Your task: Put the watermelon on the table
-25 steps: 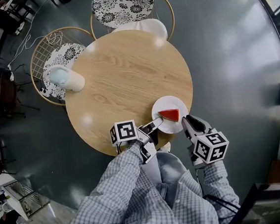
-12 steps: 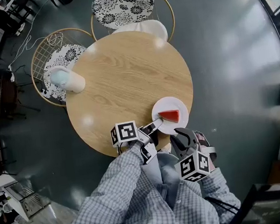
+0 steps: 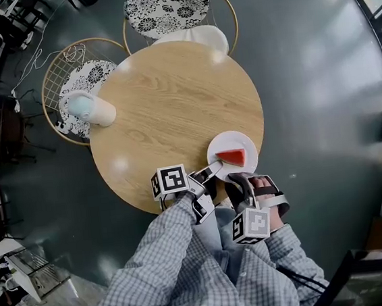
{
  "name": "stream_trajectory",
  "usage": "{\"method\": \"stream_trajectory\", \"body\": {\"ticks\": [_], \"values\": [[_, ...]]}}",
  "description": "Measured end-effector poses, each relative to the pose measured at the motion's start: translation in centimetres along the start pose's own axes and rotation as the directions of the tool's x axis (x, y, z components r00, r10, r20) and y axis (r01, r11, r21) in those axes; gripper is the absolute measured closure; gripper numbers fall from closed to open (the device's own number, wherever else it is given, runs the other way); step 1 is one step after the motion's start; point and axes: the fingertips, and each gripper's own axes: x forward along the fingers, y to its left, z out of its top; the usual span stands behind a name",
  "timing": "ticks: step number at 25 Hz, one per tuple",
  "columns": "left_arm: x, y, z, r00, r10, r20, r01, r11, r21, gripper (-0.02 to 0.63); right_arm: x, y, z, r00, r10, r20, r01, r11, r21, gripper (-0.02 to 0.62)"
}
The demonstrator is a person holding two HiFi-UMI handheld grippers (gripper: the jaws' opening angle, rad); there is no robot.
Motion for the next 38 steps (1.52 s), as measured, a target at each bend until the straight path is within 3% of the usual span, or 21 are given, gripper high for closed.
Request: {"method": "stream_trajectory", "body": {"ticks": [3,8,13,19,38], "values": [[0.0,0.1,0.0,1.0,0.002,-0.001,-0.002,1.0,-0.002,0.568,0.1,-0.1,-0.1,1.0,-0.022,-0.016,0.022,0.999,-0.036,0.518],[0.0,0.1,0.1,1.0,0.003,0.003,-0.003,1.0,0.002,0.568,0.2,-0.2,0.0,0.999,-0.028,-0.022,0.027,0.999,-0.03,0.521],[0.1,-0.5,0.1,1.0,0.003,-0.005,-0.003,0.998,0.062,0.565,0.2,-0.3,0.0,0.999,-0.029,-0.022,0.029,0.999,-0.019,0.522],[-0.1,-1.1,0.5,1.0,-0.005,0.021,0.003,0.997,0.073,0.443,0.4,0.0,-0.4,0.999,-0.028,-0.033,0.028,1.0,-0.014,0.522],[-4.5,-1.2,1.8,0.996,-0.028,0.09,0.023,0.998,0.058,0.445,1.7,0.5,-1.0,0.999,0.039,-0.038,-0.037,0.998,0.053,0.52]]}}
